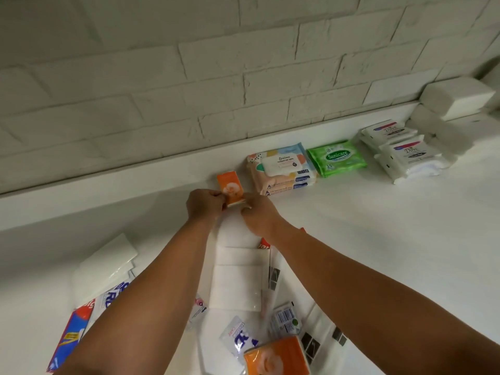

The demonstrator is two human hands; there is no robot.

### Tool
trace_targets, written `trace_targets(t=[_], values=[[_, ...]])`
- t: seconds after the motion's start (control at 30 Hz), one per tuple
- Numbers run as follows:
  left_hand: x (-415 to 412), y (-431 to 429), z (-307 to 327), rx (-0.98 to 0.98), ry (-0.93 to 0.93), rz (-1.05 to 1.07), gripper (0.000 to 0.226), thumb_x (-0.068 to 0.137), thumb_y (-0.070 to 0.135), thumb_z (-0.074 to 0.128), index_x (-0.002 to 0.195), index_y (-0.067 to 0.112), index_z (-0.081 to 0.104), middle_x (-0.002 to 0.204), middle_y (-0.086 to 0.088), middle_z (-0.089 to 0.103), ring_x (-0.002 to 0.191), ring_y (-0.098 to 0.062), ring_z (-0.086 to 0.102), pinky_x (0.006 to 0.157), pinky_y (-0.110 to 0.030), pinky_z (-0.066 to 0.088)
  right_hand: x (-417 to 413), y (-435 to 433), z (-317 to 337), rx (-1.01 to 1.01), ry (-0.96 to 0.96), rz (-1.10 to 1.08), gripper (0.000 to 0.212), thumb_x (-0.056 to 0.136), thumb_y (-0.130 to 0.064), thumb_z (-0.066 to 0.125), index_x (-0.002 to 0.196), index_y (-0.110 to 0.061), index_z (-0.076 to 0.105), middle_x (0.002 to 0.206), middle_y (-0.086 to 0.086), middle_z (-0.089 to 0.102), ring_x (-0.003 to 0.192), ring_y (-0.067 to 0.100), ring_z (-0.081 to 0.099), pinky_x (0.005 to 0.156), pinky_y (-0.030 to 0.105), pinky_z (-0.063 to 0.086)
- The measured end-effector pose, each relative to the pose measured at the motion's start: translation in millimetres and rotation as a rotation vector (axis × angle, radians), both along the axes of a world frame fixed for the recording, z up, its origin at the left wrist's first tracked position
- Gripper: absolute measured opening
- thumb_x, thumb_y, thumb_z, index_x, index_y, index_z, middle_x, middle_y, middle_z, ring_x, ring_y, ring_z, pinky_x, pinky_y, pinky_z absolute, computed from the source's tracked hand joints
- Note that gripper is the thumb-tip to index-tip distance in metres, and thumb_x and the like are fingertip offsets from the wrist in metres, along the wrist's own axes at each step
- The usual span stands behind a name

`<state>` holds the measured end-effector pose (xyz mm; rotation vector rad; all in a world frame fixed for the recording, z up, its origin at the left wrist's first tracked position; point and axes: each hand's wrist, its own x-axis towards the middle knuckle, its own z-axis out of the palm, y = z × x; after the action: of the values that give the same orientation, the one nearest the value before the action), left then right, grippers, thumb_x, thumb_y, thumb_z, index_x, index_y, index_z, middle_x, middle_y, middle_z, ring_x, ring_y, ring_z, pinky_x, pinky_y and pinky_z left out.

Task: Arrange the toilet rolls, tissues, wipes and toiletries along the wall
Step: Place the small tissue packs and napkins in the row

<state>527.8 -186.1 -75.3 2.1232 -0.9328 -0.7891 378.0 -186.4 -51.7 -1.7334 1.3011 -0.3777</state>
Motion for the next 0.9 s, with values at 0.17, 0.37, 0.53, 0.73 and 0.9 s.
trace_targets(t=[0.17, 0.37, 0.53, 0.73, 0.9], values=[[-5, -11, 3, 0.015, -0.182, -0.052, 0.021, 0.086, 0.034, 0.072, 0.089, 0.015, 0.081, 0.087, -0.009, 0.077, 0.089, -0.025, 0.07, 0.075, -0.025, 0.047, 5, -5, 2, 0.058, -0.035, -0.016, 0.03, 0.093, -0.003, 0.039, 0.113, -0.01, 0.06, 0.088, 0.002, 0.059, 0.081, 0.019, 0.055, 0.06, 0.019, 0.04], [-7, -11, 2, 0.028, -0.215, -0.057, 0.021, 0.086, 0.032, 0.07, 0.09, 0.015, 0.081, 0.088, -0.009, 0.077, 0.09, -0.026, 0.07, 0.078, -0.027, 0.049, 3, -6, 9, 0.093, 0.014, 0.014, 0.032, 0.092, -0.004, 0.04, 0.119, -0.013, 0.057, 0.093, 0.004, 0.058, 0.074, 0.016, 0.055, 0.056, 0.02, 0.042], [-9, 6, 6, -0.028, -0.209, -0.001, 0.026, 0.09, 0.029, 0.061, 0.103, 0.014, 0.078, 0.103, -0.009, 0.076, 0.102, -0.029, 0.067, 0.088, -0.031, 0.05, -6, 6, 22, 0.039, 0.036, 0.073, 0.029, 0.094, -0.004, 0.044, 0.119, -0.007, 0.059, 0.106, 0.014, 0.064, 0.086, 0.024, 0.06, 0.067, 0.025, 0.048], [-24, 60, 31, -0.169, -0.203, -0.141, 0.02, 0.094, 0.03, 0.059, 0.106, 0.021, 0.074, 0.104, 0.008, 0.072, 0.089, -0.008, 0.06, 0.077, -0.017, 0.042, -29, 36, 40, -0.066, -0.003, 0.085, 0.041, 0.097, -0.013, 0.052, 0.138, -0.009, 0.053, 0.141, 0.009, 0.054, 0.127, 0.025, 0.053, 0.104, 0.027, 0.039], [-42, 117, 53, -0.297, -0.103, -0.209, 0.015, 0.093, 0.025, 0.067, 0.104, 0.017, 0.074, 0.086, 0.011, 0.07, 0.07, 0.006, 0.059, 0.064, 0.0, 0.039, -57, 75, 55, -0.131, 0.034, 0.11, 0.033, 0.096, -0.013, 0.051, 0.126, -0.015, 0.064, 0.127, 0.0, 0.065, 0.103, 0.016, 0.064, 0.101, 0.034, 0.049]])
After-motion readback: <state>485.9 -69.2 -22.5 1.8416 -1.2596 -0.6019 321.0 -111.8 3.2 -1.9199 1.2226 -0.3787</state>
